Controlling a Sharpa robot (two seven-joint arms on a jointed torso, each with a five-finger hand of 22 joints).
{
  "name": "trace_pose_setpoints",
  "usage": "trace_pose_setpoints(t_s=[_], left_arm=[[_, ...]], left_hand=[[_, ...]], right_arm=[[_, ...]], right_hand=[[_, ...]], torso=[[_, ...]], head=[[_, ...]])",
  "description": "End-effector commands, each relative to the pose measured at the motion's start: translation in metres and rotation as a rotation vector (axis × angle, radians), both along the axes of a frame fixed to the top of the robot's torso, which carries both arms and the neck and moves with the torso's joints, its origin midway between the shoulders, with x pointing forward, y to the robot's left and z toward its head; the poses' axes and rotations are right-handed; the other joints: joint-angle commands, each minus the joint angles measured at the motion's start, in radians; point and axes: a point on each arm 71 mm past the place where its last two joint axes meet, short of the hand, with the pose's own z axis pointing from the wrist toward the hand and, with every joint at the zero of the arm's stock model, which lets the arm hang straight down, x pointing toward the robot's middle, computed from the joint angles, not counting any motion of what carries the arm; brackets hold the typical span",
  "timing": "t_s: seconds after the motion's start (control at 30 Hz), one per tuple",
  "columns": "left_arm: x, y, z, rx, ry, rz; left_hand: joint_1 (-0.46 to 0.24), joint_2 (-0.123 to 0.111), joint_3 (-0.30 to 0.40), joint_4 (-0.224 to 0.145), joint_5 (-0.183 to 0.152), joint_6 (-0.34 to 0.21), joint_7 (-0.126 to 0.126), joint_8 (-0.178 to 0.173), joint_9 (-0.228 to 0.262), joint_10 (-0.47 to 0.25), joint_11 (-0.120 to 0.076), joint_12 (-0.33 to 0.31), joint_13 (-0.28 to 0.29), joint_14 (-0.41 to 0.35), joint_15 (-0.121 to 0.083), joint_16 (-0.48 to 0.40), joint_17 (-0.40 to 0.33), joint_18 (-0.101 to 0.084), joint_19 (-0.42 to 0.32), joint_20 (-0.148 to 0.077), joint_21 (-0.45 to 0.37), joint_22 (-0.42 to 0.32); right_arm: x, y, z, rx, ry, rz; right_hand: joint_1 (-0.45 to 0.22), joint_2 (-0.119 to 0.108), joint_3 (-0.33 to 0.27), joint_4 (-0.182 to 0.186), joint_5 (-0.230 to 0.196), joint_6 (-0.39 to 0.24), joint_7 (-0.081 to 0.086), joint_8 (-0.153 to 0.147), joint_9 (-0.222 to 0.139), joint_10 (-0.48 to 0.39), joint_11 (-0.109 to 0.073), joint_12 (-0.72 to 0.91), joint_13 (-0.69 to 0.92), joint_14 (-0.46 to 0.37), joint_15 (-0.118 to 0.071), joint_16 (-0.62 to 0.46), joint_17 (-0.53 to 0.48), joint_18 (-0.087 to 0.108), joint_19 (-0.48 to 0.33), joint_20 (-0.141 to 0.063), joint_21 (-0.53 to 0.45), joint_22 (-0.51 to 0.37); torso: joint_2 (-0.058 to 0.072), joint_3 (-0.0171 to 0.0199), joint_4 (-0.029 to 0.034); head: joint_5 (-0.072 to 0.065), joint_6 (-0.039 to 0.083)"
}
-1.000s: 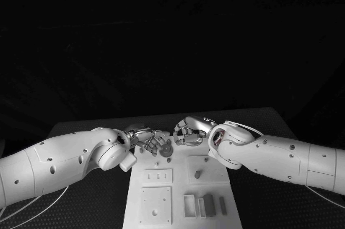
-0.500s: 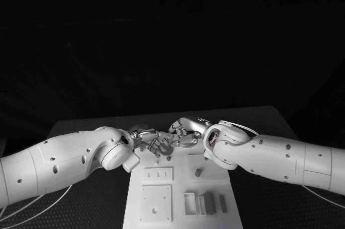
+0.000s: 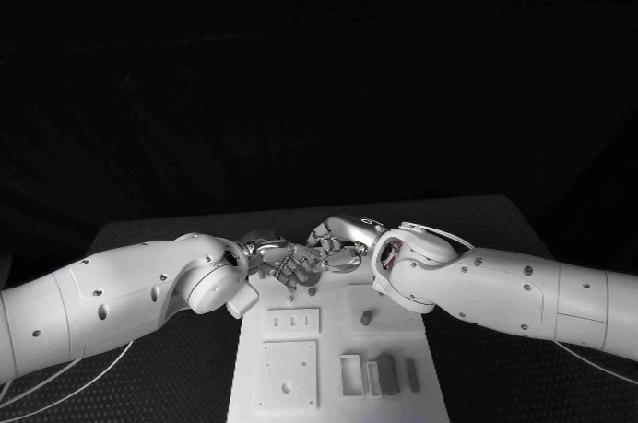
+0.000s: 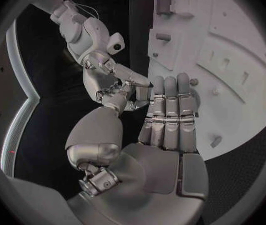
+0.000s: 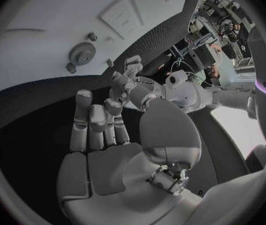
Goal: Assemble the parts on the task board
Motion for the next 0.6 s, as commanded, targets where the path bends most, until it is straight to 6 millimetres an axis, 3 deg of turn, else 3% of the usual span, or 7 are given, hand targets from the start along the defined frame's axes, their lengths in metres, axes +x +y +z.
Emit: trace_pose_setpoints(t_s=[0.03, 0.5, 0.6], left_arm=[[-0.0013, -0.0035, 0.0018, -0.022, 0.002, -0.017], [-0.0028, -0.0045, 0.0019, -0.03, 0.007, -0.031], [-0.0019, -0.0017, 0.0018, -0.027, 0.006, -0.022]], left_hand=[[0.003, 0.017, 0.001, -0.011, -0.002, 0.007, 0.001, 0.002, -0.001, -0.002, -0.003, -0.002, 0.003, -0.001, -0.004, 0.004, -0.002, 0.017, 0.005, 0.004, -0.005, 0.002], [0.005, 0.049, 0.002, -0.035, -0.001, 0.011, 0.001, 0.0, -0.004, -0.001, -0.004, -0.003, 0.012, 0.0, -0.005, 0.006, -0.004, 0.016, 0.008, 0.003, -0.009, 0.005], [0.013, 0.071, 0.008, -0.049, 0.006, 0.017, -0.001, 0.002, -0.005, 0.0, -0.004, -0.004, 0.016, 0.002, -0.005, 0.007, -0.005, 0.015, 0.01, 0.003, -0.011, 0.008]], right_arm=[[-0.0004, 0.0044, -0.0016, -0.017, 0.004, 0.025], [0.0012, 0.008, -0.0045, -0.021, 0.007, 0.03], [0.0014, 0.0075, -0.0049, -0.024, 0.01, 0.03]], right_hand=[[0.007, 0.001, -0.003, 0.001, 0.004, 0.087, 0.033, 0.021, 0.034, 0.006, 0.003, -0.004, -0.001, 0.0, -0.005, 0.005, -0.002, -0.001, 0.003, -0.006, 0.004, 0.014], [0.007, 0.002, -0.004, 0.001, 0.004, 0.086, 0.034, 0.02, 0.034, 0.006, 0.003, -0.004, -0.001, 0.0, -0.006, 0.005, -0.002, -0.001, 0.003, -0.006, 0.004, 0.014], [0.007, 0.003, -0.004, 0.001, 0.004, 0.086, 0.034, 0.02, 0.034, 0.006, 0.003, -0.004, -0.001, 0.0, -0.006, 0.005, -0.002, -0.001, 0.003, -0.006, 0.004, 0.014]], torso=[[0.001, -0.0004, 0.0009], [-0.001, -0.0004, 0.0001], [-0.001, -0.0003, 0.0]], head=[[-0.001, -0.002], [0.001, -0.008], [0.0, -0.008]])
